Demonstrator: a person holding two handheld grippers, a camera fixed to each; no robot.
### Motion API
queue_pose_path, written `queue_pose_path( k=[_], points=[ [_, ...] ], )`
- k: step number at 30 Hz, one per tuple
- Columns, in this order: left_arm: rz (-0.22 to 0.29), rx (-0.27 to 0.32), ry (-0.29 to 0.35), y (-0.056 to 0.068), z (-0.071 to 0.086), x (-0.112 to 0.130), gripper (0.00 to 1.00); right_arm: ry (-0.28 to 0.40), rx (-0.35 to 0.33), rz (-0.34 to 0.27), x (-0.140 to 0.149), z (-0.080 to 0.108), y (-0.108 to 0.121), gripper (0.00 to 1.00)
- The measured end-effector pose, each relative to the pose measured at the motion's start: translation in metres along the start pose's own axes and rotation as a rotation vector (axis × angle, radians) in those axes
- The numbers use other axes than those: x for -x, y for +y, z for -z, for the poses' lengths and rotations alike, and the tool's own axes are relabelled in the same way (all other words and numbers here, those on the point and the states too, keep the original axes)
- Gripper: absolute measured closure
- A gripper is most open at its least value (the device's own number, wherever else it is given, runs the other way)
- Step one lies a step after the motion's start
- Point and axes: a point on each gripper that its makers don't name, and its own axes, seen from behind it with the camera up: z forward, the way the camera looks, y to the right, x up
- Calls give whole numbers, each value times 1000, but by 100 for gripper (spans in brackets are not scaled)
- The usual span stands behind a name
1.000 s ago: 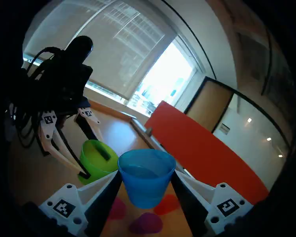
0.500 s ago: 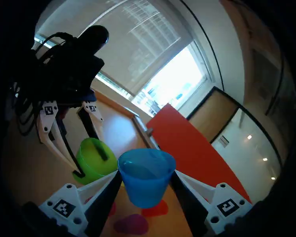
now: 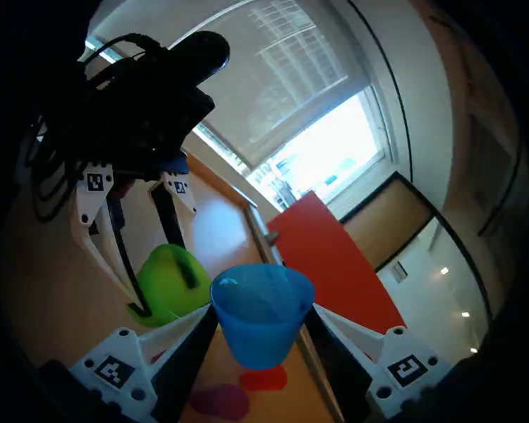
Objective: Pour water
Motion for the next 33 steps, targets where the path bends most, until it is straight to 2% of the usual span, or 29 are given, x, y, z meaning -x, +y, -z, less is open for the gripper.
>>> queue_pose_path(
  k=[18, 33],
  points=[
    [-6, 10, 0, 6, -5, -2, 15, -30, -17, 159, -3, -7, -1, 12],
    [-8, 10, 1, 5, -5, -2, 15, -33, -11, 203, -6, -9, 3, 12]
  ],
)
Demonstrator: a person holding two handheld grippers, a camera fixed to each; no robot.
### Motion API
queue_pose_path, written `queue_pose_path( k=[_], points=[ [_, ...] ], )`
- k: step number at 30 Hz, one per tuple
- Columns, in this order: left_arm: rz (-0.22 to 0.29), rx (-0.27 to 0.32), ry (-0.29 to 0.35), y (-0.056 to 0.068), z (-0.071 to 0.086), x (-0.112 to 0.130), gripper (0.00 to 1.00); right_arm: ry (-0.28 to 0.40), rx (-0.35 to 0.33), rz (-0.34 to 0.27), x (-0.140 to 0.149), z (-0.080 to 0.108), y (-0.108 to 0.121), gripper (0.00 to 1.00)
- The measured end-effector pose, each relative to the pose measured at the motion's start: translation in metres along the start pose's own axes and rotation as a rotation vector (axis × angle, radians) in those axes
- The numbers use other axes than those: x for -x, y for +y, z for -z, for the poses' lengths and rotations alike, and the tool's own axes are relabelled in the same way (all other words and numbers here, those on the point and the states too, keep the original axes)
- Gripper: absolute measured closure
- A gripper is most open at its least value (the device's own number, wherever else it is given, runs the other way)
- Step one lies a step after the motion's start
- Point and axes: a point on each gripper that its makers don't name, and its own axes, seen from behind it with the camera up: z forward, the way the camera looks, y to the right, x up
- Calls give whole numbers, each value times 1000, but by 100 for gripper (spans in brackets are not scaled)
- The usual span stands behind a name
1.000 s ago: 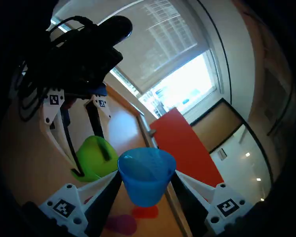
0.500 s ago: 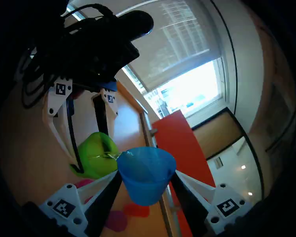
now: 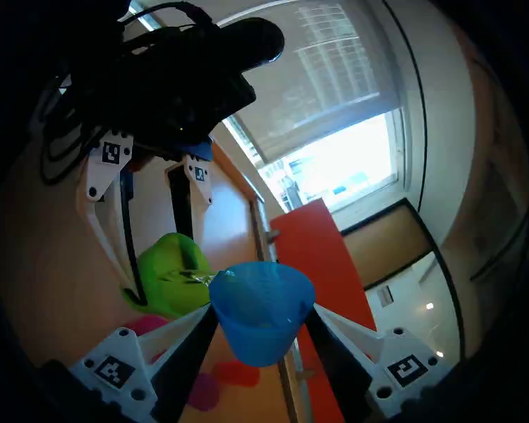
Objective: Pour water
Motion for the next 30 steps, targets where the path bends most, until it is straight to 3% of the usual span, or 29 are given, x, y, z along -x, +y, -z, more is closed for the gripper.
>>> queue_pose_path(
  k=[30],
  points=[
    [-8, 2, 2, 1, -2, -2, 15, -10, 17, 106, -4, 2, 6, 12]
  ],
)
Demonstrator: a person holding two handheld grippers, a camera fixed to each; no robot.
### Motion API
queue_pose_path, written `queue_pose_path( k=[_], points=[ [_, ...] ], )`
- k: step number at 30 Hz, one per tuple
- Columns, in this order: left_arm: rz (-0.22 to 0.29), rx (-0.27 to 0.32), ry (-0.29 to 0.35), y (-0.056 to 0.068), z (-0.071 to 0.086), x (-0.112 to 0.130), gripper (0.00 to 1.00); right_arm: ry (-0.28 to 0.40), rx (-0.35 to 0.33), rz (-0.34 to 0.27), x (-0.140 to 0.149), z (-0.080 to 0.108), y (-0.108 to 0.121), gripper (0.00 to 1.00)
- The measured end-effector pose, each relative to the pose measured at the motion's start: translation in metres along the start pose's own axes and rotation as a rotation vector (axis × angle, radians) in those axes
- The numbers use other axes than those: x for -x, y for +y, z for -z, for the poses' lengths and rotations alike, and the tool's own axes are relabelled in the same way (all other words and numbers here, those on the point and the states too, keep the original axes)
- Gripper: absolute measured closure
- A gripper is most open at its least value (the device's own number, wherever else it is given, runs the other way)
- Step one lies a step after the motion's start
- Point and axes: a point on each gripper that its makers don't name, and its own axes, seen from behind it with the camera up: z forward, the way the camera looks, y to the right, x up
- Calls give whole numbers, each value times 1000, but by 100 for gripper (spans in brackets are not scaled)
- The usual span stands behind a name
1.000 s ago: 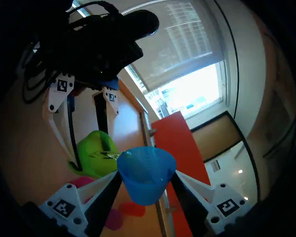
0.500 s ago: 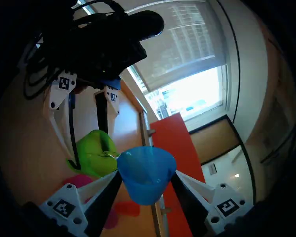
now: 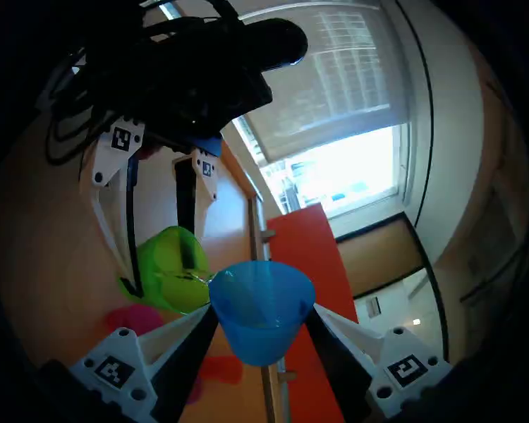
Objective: Pour water
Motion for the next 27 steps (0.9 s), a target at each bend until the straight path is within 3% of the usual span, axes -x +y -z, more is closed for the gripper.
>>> queue_pose_path(
  k=[27],
  points=[
    [-6, 2, -4, 0, -1, 3, 15, -10, 1, 86, -5, 3, 0, 12]
  ],
)
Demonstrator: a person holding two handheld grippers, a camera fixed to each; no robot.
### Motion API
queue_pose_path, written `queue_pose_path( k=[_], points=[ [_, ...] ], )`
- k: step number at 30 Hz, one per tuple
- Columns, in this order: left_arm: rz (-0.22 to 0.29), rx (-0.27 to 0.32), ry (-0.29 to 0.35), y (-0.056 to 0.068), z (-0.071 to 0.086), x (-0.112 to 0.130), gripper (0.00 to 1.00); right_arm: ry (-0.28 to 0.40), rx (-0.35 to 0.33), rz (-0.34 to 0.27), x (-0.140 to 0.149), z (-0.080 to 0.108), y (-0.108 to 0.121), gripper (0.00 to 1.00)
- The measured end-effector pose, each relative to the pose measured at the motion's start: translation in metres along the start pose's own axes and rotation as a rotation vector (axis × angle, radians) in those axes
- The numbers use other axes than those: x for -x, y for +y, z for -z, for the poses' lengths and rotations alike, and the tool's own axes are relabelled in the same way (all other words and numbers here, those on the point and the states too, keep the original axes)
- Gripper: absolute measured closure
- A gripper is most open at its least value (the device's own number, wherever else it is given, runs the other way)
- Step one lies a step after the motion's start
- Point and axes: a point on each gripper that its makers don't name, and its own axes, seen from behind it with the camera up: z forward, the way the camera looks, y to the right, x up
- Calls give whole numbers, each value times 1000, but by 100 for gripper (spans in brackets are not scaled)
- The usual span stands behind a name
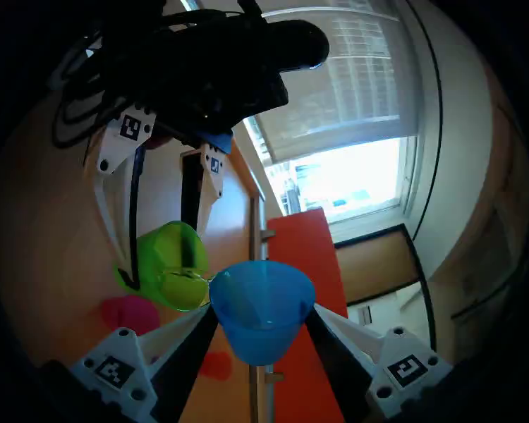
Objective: Pour water
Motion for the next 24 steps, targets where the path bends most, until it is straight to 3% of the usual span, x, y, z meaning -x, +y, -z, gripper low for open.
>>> queue_pose_path(
  k=[24],
  points=[
    [-6, 6, 0, 3, -1, -1, 15, -8, 11, 72, 3, 3, 4, 12]
  ],
)
